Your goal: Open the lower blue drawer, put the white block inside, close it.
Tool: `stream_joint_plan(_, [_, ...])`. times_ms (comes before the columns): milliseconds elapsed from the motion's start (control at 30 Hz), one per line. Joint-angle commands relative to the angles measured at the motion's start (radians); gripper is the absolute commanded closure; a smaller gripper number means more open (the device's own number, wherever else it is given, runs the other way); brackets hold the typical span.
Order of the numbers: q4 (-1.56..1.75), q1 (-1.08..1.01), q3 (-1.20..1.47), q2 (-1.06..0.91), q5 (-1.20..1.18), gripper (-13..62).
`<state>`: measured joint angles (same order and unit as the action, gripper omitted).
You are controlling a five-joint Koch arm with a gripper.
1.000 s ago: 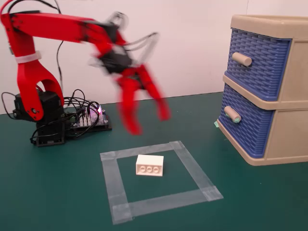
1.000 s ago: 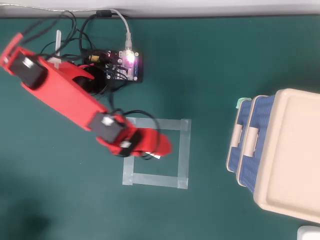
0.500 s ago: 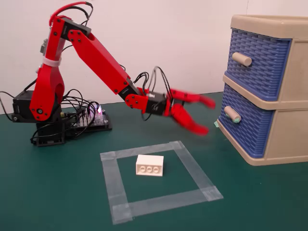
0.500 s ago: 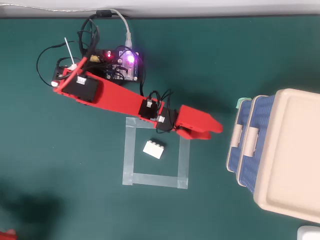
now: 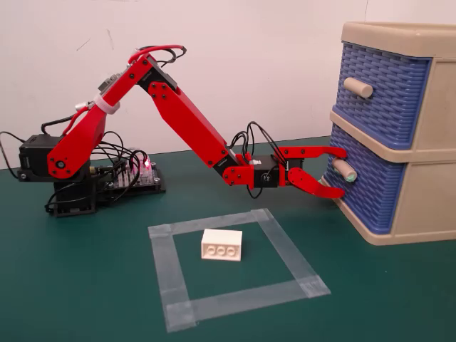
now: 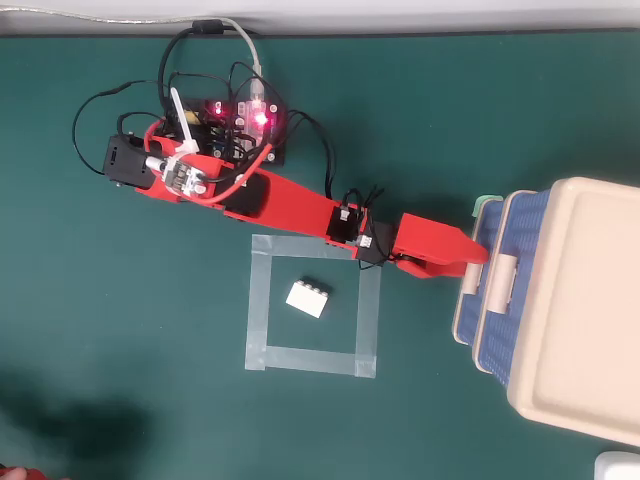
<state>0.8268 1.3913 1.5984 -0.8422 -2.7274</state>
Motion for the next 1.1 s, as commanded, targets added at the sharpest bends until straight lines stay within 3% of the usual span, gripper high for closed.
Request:
stream_joint_plan(0, [0.066, 0.012, -0.055, -0.026, -0.072, 32.0])
stream_joint_plan(367, [0.043, -0.015, -0.055, -0.031, -0.114, 57.4])
stream_joint_plan(600, [0.017, -0.081, 0.080, -0.121, -0.198, 57.4])
stream_joint_plan(833, [0.009, -0.117, 0.503, -0.440, -0.255, 57.5])
stream_joint_plan(967, [-0.005, -0.143, 0.736, -0.638, -0.259, 55.9])
stream_joint_plan(1033, [-0.015, -0.146, 0.778, -0.673, -0.249, 42.7])
stream_joint_plan(1067, [-0.015, -0.144, 0.778, -0.672, -0.242, 30.1])
